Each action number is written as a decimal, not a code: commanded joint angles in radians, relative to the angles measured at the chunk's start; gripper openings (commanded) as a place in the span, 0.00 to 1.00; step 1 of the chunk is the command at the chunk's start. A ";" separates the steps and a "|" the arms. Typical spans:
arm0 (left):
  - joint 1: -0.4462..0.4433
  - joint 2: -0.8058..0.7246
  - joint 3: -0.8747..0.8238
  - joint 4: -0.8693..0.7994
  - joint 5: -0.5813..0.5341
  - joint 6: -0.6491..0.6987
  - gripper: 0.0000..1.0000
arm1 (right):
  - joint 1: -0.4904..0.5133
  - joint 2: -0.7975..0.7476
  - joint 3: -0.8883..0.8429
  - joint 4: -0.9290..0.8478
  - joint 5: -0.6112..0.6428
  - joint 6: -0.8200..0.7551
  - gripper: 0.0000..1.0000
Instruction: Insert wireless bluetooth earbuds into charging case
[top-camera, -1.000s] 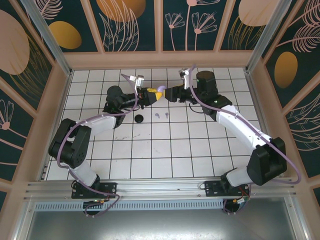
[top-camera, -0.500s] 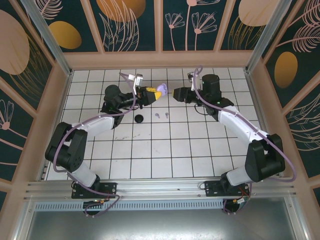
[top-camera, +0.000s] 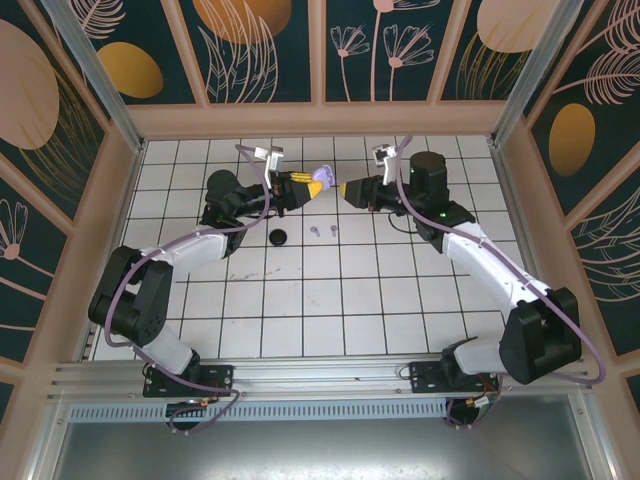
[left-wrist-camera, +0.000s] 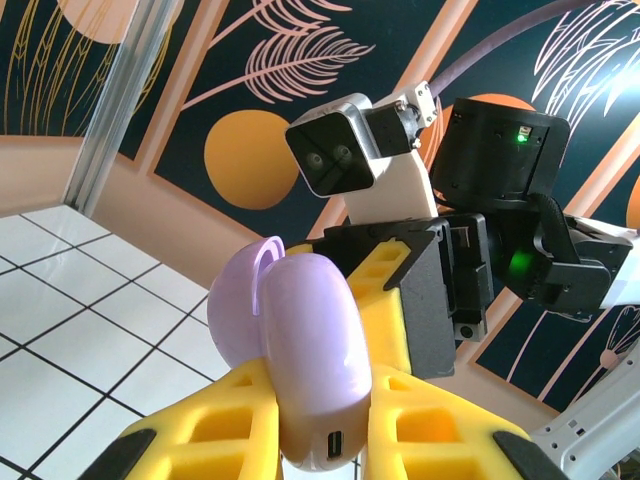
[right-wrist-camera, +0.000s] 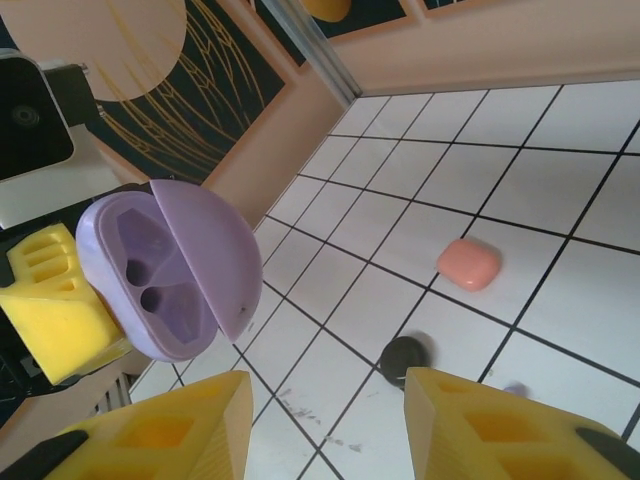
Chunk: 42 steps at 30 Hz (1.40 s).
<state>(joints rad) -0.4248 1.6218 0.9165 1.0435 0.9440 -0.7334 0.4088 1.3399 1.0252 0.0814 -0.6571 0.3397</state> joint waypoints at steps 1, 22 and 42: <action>-0.004 -0.001 0.021 0.033 0.026 0.002 0.00 | 0.013 -0.013 0.034 0.044 -0.029 0.005 0.44; -0.005 0.001 0.030 0.029 0.033 -0.002 0.00 | 0.056 0.072 0.127 0.051 -0.015 0.013 0.37; -0.006 -0.003 0.028 0.038 0.039 -0.012 0.00 | 0.069 0.084 0.147 0.044 0.001 0.015 0.00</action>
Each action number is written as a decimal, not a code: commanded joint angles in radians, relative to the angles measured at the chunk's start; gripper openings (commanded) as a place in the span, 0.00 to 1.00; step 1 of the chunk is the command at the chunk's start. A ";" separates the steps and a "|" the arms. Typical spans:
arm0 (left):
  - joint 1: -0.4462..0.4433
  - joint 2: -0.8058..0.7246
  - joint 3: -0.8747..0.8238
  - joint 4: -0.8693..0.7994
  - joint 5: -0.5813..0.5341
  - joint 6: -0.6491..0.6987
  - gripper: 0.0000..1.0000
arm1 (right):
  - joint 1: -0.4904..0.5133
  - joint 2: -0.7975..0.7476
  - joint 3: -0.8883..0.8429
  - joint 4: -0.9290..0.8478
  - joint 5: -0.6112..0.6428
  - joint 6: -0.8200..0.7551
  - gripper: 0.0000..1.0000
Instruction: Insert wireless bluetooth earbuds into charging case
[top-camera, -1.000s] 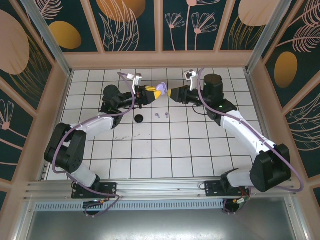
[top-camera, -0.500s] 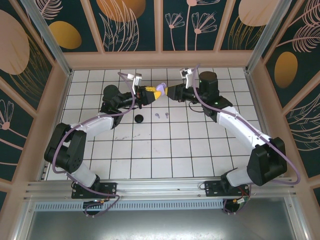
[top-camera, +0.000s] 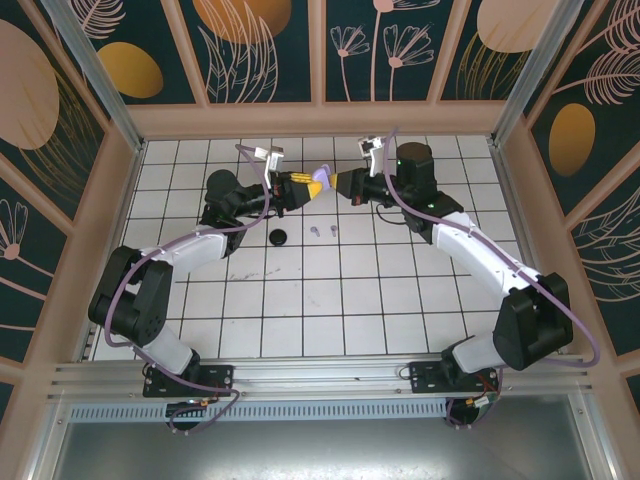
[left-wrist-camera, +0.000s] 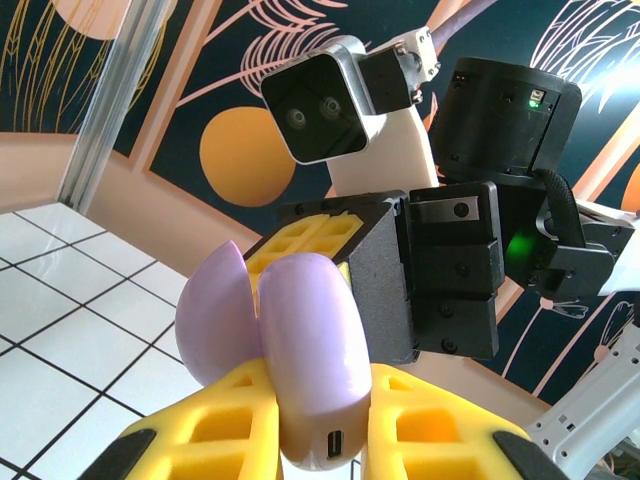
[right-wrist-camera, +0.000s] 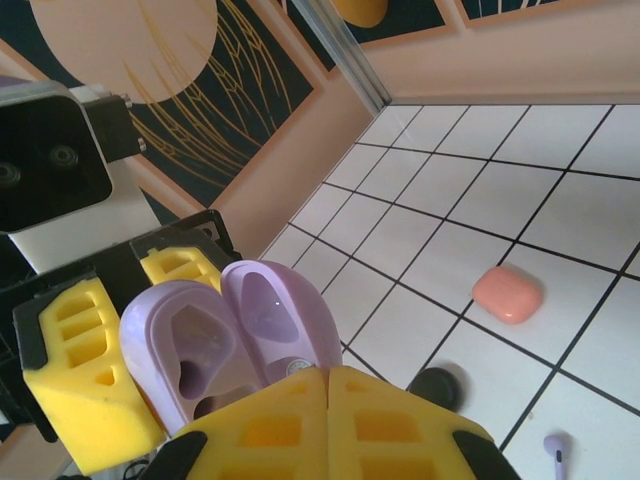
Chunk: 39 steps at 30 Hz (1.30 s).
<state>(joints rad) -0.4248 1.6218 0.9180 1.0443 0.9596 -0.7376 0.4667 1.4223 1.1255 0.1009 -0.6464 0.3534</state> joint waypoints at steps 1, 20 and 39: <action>-0.006 -0.002 0.028 0.038 0.024 -0.010 0.00 | 0.010 0.000 0.048 0.021 -0.009 -0.002 0.00; -0.002 -0.109 0.048 -0.311 -0.126 0.274 0.61 | -0.001 -0.024 0.129 -0.212 0.234 -0.134 0.00; 0.031 0.115 0.644 -1.469 0.094 0.975 0.67 | 0.128 0.028 0.241 -0.521 0.656 -0.569 0.00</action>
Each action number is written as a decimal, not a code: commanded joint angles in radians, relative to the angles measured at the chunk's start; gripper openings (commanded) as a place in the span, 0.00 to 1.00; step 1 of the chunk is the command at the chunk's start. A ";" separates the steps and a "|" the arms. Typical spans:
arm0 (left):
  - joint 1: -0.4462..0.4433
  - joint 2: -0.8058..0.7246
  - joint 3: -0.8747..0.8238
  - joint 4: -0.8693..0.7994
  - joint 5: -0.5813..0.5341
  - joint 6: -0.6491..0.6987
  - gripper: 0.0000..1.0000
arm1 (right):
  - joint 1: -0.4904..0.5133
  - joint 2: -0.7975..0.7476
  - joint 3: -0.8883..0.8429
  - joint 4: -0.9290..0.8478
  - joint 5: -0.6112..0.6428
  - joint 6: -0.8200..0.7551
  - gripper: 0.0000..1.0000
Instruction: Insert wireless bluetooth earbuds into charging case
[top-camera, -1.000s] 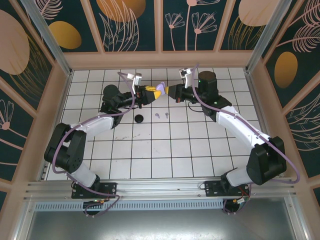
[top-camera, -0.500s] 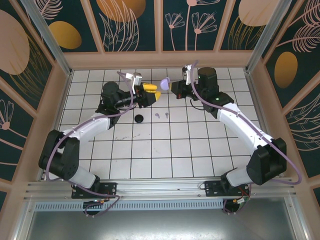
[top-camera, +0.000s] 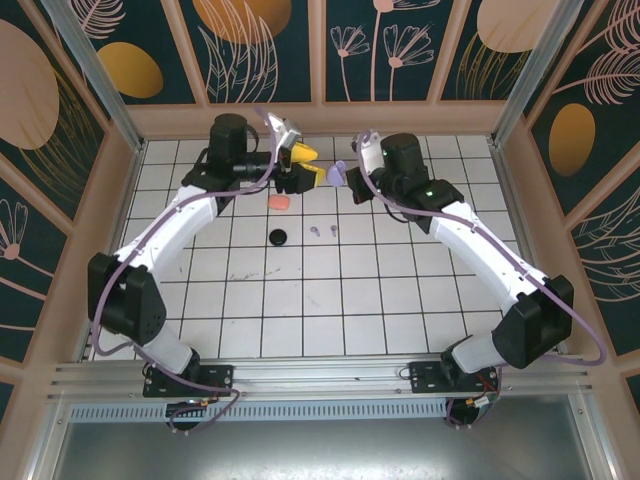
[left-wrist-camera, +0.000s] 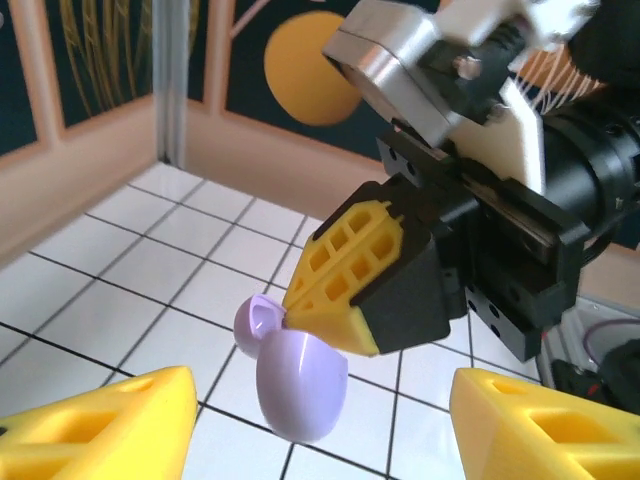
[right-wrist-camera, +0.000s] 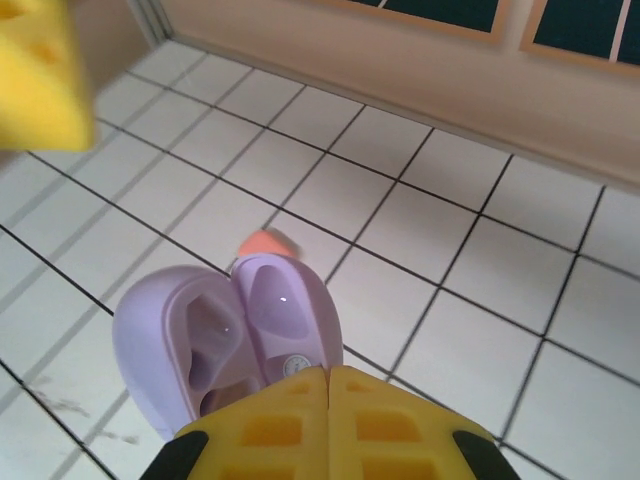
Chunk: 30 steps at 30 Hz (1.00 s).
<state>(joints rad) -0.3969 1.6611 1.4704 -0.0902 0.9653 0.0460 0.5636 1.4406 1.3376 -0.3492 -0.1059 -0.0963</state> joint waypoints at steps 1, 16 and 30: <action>0.004 0.103 0.124 -0.403 0.089 0.232 0.67 | 0.038 0.011 0.030 -0.079 0.117 -0.128 0.00; 0.003 0.236 0.307 -0.771 0.172 0.510 0.59 | 0.119 0.038 0.083 -0.161 0.157 -0.174 0.00; 0.004 0.275 0.338 -0.809 0.212 0.538 0.52 | 0.159 0.081 0.123 -0.160 0.139 -0.169 0.00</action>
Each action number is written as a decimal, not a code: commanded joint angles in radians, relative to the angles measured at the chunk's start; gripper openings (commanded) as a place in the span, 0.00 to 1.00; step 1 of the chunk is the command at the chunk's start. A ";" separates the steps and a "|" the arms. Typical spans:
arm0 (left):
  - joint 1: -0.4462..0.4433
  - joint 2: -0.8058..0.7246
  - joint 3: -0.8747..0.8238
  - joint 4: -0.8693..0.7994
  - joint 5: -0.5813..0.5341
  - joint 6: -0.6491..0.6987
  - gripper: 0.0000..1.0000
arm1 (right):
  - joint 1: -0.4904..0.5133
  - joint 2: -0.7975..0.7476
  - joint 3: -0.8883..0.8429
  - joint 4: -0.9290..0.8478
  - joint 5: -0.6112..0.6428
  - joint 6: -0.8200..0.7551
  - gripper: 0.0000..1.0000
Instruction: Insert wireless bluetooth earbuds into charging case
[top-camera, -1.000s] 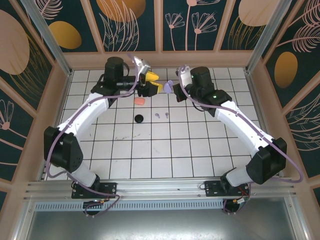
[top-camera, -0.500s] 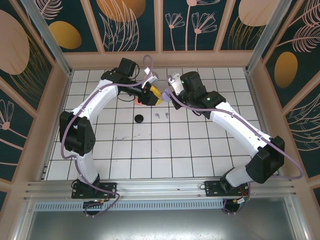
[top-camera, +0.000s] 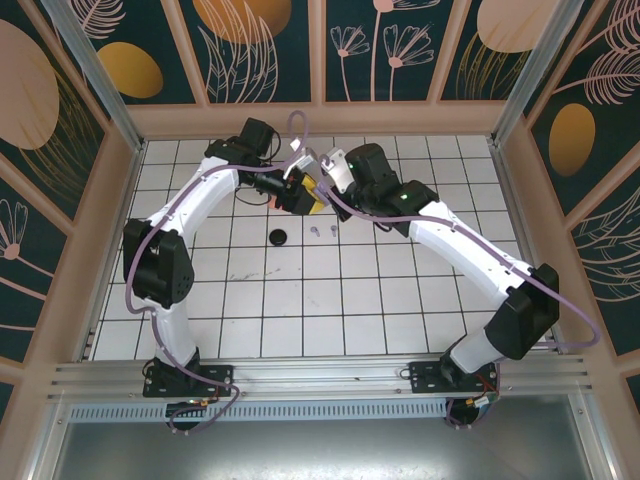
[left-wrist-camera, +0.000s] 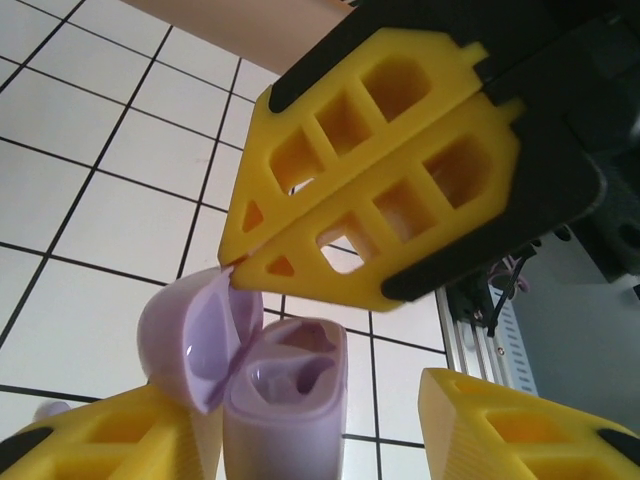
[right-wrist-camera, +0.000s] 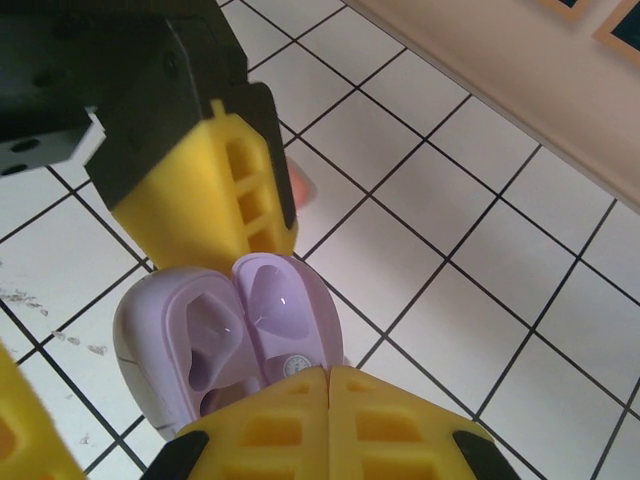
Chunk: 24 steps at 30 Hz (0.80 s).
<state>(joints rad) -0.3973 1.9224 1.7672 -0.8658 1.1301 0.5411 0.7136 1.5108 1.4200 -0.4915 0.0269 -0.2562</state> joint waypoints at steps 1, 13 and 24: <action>0.003 0.017 0.046 -0.036 0.048 0.045 0.52 | 0.010 0.011 0.041 -0.017 0.006 -0.009 0.00; 0.004 0.041 0.072 -0.041 0.077 0.057 0.39 | 0.020 0.021 0.054 -0.011 0.004 -0.006 0.00; 0.005 0.046 0.085 -0.037 0.100 0.059 0.15 | 0.027 0.030 0.075 -0.009 0.015 -0.002 0.00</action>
<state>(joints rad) -0.3885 1.9533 1.8194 -0.8982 1.1629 0.5709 0.7200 1.5253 1.4601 -0.5011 0.0467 -0.2562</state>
